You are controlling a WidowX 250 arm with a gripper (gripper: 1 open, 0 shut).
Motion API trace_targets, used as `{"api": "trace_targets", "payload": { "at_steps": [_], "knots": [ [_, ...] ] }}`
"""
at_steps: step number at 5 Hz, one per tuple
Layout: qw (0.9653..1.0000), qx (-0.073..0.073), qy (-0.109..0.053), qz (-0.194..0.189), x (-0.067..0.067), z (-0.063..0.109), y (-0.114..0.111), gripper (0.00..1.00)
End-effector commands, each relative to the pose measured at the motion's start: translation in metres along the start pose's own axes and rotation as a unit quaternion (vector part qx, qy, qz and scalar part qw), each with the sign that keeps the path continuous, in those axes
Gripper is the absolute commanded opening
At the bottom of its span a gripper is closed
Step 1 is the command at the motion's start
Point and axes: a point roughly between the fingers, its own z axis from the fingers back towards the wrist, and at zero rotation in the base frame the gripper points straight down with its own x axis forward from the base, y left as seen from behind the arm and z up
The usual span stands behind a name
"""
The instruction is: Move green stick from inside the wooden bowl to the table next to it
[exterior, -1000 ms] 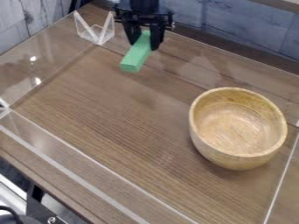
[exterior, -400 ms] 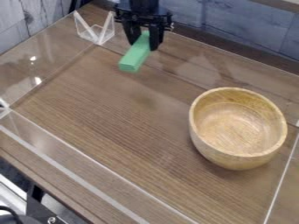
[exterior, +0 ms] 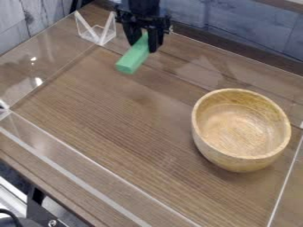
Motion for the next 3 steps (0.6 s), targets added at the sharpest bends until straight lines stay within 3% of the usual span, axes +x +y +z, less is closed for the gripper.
{"api": "trace_targets", "payload": {
  "at_steps": [1,2,3],
  "knots": [
    [0.9997,0.01,-0.015,-0.019,0.005,0.0,-0.001,0.0],
    [0.9998,0.011,-0.011,-0.016,0.004,-0.007,-0.01,0.0],
    [0.9999,0.005,-0.006,-0.009,0.004,-0.008,-0.015,1.0]
  ]
}}
